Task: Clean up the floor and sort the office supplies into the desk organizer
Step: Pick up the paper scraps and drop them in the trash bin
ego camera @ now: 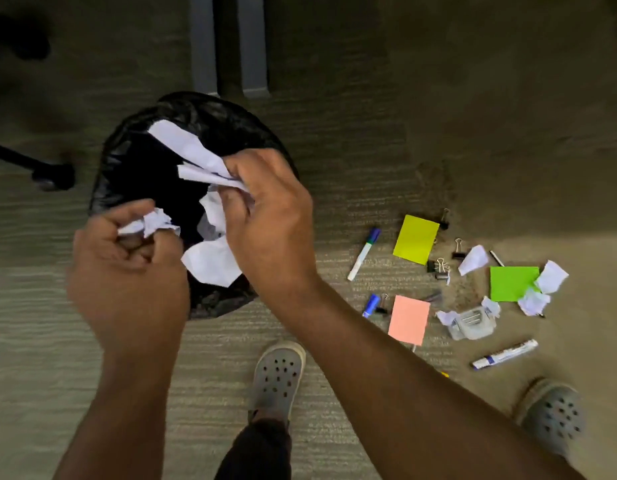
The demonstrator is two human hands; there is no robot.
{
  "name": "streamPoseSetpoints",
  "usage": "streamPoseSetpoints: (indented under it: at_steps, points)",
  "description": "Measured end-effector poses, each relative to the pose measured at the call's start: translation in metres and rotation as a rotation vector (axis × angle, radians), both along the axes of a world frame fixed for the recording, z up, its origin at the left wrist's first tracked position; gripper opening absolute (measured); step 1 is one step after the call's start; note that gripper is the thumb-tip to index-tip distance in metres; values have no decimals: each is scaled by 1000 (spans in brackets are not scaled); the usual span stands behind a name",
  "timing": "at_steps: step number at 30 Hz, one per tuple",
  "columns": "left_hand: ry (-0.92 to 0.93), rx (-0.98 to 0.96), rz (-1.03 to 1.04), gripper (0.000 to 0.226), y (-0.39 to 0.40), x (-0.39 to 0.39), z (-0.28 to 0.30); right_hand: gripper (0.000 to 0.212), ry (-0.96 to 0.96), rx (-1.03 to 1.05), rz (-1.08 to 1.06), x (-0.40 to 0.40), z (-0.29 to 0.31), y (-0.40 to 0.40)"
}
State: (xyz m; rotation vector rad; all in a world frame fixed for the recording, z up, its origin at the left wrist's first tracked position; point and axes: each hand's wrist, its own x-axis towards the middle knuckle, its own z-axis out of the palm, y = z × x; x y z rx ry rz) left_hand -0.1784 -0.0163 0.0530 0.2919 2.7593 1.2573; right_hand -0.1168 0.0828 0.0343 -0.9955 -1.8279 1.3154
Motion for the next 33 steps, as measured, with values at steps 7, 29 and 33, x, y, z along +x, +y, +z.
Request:
streamPoseSetpoints:
  at_steps: [7,29,33]
  points:
    - [-201,-458,-269,50,-17,-39,-35,41,-593,258,465,-42,-26,-13]
    - [-307,-267,-1049,44,88,233,-168,19,-746,-184,-381,343,-200,50]
    - [-294,-442,-1279,63,131,270,-220,31,-905,-252,-467,420,-242,85]
